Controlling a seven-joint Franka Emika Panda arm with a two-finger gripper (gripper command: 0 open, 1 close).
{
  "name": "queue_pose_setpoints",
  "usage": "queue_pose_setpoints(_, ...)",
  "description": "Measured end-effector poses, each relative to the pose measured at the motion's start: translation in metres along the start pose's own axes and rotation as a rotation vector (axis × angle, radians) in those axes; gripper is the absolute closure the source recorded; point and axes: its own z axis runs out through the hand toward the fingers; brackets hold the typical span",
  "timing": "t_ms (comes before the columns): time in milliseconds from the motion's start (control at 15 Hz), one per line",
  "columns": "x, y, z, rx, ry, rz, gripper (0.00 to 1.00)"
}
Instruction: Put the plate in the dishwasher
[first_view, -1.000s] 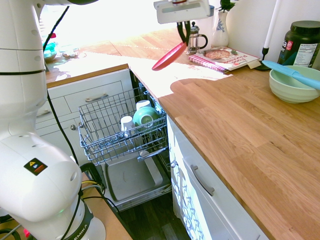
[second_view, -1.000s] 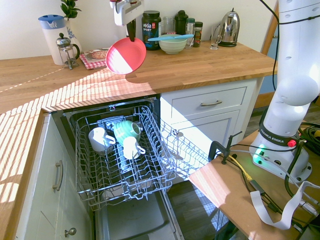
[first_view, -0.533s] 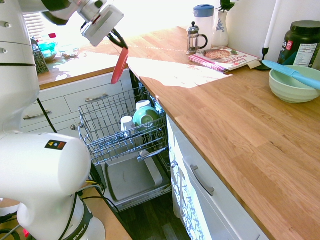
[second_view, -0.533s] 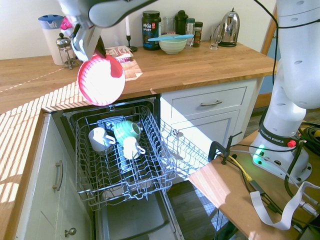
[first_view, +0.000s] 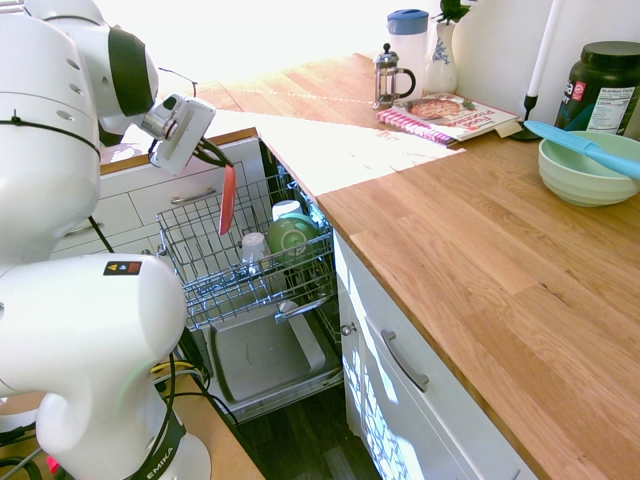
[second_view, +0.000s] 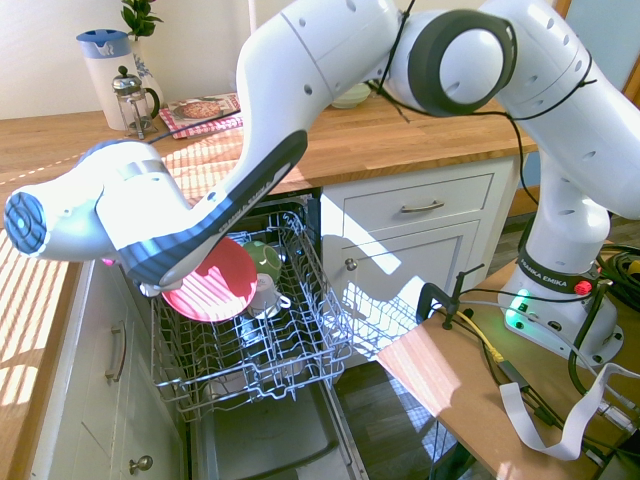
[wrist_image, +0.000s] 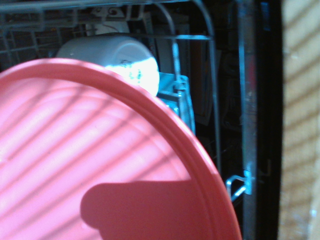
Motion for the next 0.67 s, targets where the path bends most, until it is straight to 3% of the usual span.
queue_pose_setpoints(267,-0.020,-0.046,0.007,-0.032,-0.035,-0.090,1.00)
queue_pose_setpoints(467,-0.029,-0.056,-0.015,-0.014,-0.066,-0.120,1.00)
queue_pose_setpoints(533,-0.033,-0.058,-0.025,0.001,-0.084,-0.129,0.00)
queue_pose_setpoints(667,-0.037,-0.060,-0.031,0.006,-0.113,-0.141,0.00)
